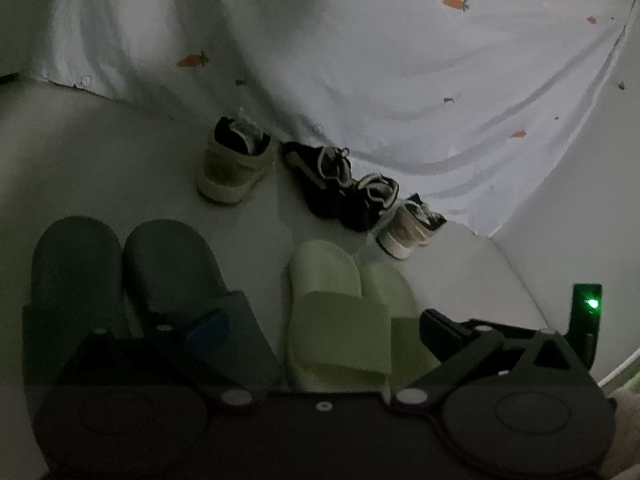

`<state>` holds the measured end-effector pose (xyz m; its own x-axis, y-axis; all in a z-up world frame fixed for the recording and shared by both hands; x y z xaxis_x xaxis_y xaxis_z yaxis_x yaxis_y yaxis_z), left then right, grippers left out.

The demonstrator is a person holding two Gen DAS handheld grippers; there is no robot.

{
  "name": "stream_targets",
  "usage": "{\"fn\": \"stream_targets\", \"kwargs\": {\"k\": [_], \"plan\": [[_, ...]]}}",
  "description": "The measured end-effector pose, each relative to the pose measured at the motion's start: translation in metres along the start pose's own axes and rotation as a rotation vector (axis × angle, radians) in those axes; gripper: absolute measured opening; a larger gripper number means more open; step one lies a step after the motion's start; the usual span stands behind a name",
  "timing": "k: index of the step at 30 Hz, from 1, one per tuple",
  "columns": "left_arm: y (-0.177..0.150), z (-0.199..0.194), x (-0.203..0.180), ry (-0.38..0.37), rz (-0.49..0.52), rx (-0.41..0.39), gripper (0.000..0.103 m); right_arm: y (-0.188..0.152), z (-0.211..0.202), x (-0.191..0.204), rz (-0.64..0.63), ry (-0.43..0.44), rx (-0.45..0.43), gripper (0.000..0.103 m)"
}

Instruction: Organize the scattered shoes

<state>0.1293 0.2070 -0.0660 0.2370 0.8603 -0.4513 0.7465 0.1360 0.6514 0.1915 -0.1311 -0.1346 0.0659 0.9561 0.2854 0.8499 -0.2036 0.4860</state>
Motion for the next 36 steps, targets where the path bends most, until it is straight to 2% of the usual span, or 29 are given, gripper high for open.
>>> {"fn": "stream_targets", "kwargs": {"k": [3,5,10,12,17,18,22,25,27,30,36], "plan": [[0.004,0.001,0.001,0.006,0.007,0.004,0.103,0.007,0.021,-0.006,0.014,0.066,0.046,0.096],[0.004,0.001,0.004,0.012,0.008,0.007,0.103,0.01,0.027,-0.001,-0.02,0.061,0.038,0.098],[0.001,0.006,0.019,0.029,-0.039,0.03,0.103,0.036,0.051,0.015,-0.172,0.104,0.056,0.098],[0.001,0.007,0.023,0.036,-0.043,0.038,0.103,0.049,0.064,0.025,-0.274,0.124,0.077,0.098],[0.001,0.005,0.032,0.05,-0.063,0.033,0.103,0.057,0.078,0.055,-0.48,0.089,0.143,0.098],[0.001,0.004,0.034,0.056,-0.069,0.031,0.103,0.056,0.078,0.057,-0.488,0.09,0.151,0.098],[0.002,0.0,0.04,0.072,-0.087,0.015,0.103,0.047,0.075,0.072,-0.501,0.107,0.211,0.098],[0.003,-0.003,0.045,0.087,-0.108,0.003,0.103,0.032,0.071,0.093,-0.47,0.075,0.263,0.098],[0.004,-0.006,0.05,0.099,-0.125,-0.007,0.103,0.021,0.068,0.107,-0.404,0.037,0.307,0.098],[0.005,-0.008,0.056,0.104,-0.141,-0.014,0.103,0.007,0.063,0.122,-0.283,0.029,0.365,0.098],[0.009,-0.011,0.06,0.106,-0.133,-0.024,0.103,0.001,0.066,0.139,-0.212,0.07,0.411,0.099]]}}
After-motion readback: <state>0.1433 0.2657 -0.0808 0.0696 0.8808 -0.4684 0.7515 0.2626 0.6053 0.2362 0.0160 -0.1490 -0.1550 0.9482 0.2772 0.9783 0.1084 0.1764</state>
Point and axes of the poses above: each gripper's, at about its wrist camera, not at the fingertips, and z roughly the way its jaws point, x to its left, y to its top, the point moved 1 cm from there along z, roughly the way its jaws point, and after that the axes turned 7 degrees about x, right-handed, at the moved point
